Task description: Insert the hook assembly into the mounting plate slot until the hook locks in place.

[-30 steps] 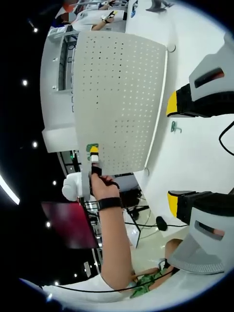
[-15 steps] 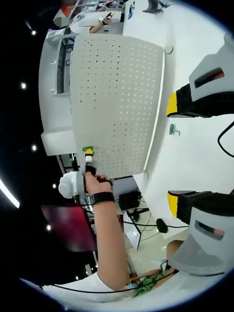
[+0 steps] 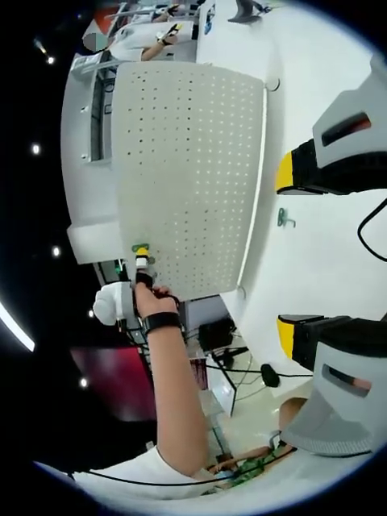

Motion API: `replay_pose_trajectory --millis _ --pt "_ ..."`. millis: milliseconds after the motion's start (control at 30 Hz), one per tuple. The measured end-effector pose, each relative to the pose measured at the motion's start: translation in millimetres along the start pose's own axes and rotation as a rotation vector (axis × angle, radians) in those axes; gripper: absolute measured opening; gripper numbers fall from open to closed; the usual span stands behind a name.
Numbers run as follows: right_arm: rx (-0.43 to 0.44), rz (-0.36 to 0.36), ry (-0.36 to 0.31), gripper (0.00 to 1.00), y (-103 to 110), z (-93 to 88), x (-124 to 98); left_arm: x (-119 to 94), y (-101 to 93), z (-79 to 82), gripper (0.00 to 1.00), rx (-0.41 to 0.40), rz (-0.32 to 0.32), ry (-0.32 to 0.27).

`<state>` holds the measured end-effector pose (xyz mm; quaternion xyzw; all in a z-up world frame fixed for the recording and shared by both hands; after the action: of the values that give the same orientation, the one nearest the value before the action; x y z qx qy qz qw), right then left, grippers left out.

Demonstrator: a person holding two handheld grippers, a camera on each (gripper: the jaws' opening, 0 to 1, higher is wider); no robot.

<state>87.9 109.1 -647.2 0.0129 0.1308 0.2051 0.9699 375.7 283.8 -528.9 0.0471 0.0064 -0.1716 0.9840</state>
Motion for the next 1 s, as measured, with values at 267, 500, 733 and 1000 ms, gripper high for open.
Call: replay_pose_trajectory --millis 267,500,733,1000 --pt "0.005 0.0 0.009 0.61 -1.7 -1.8 2.2 5.9 3.4 -4.7 0.03 0.007 0.007 0.012" --pt "0.005 0.001 0.012 0.61 -1.7 -3.0 4.2 9.5 1.8 -5.8 0.03 -0.01 -0.002 0.017" --pt "0.015 0.006 0.017 0.6 3.8 -6.3 5.0 9.6 1.7 -5.6 0.03 -0.004 0.002 0.023" --pt "0.02 0.007 0.013 0.59 4.5 -5.6 5.8 14.6 2.9 -3.7 0.03 -0.071 0.003 0.009"
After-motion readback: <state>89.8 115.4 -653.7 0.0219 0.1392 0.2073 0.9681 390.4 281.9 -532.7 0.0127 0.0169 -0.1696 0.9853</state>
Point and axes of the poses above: the point that each gripper's makers call its tool centre point, and the gripper's own axes: x roughly forward along the fingers, y roughly to its left, z roughly out of its top, the point moved 3 cm from there along -x, roughly backward along the fingers, and after that the axes turned 8 degrees about -z, right-handed, at the moved point
